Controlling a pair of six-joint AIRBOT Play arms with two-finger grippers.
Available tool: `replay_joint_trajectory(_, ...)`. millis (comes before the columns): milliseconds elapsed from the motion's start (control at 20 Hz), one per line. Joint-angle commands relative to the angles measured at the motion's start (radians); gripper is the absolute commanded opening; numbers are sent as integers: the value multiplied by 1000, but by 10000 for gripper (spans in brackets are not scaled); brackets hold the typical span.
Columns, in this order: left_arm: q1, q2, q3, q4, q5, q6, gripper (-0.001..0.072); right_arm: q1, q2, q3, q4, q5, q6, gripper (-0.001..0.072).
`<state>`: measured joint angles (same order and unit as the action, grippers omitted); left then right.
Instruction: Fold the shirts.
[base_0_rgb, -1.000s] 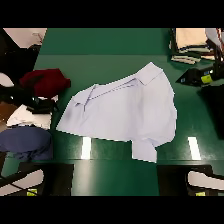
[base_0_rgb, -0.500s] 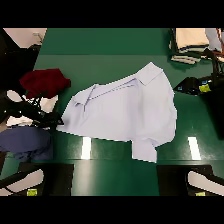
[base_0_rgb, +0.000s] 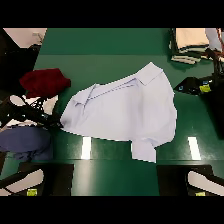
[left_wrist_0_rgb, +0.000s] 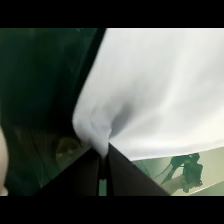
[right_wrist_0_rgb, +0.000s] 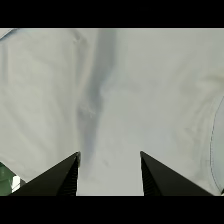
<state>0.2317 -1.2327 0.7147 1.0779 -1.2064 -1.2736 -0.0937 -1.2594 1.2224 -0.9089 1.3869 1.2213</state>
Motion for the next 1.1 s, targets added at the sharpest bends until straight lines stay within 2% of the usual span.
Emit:
replay_joint_trajectory(0,1,2,38,-24,-26,-2,30,-40,11,-31,-9,89,2,425)
replay_joint_trajectory(150,1,2,117,-26,-75,-2,30,-136,101,-230,-22,87,17,424)
replay_joint_trajectory(350,0,2,165,-76,-79,-1,30,-201,250,-541,-166,59,78,432)
replay_joint_trajectory(450,0,2,171,-76,-71,-1,30,-203,303,-651,-142,64,79,551)
replay_joint_trajectory(500,1,2,171,-76,-70,-1,30,-202,322,-695,-124,63,84,559)
replay_joint_trajectory(800,1,3,171,-76,-69,-1,30,-203,342,-837,-103,-22,117,548)
replay_joint_trajectory(850,1,3,171,-76,-69,-1,30,-203,342,-844,-103,-35,117,537)
replay_joint_trajectory(900,1,3,171,-76,-68,-1,30,-203,342,-845,-103,-49,116,425)
replay_joint_trajectory(950,1,3,171,-76,-66,-1,30,-203,342,-845,-95,-63,116,374)
replay_joint_trajectory(1000,1,3,171,-76,-66,-1,30,-203,342,-845,-76,-76,116,373)
replay_joint_trajectory(1050,1,3,171,-76,-65,-1,30,-202,342,-845,-48,-91,113,328)
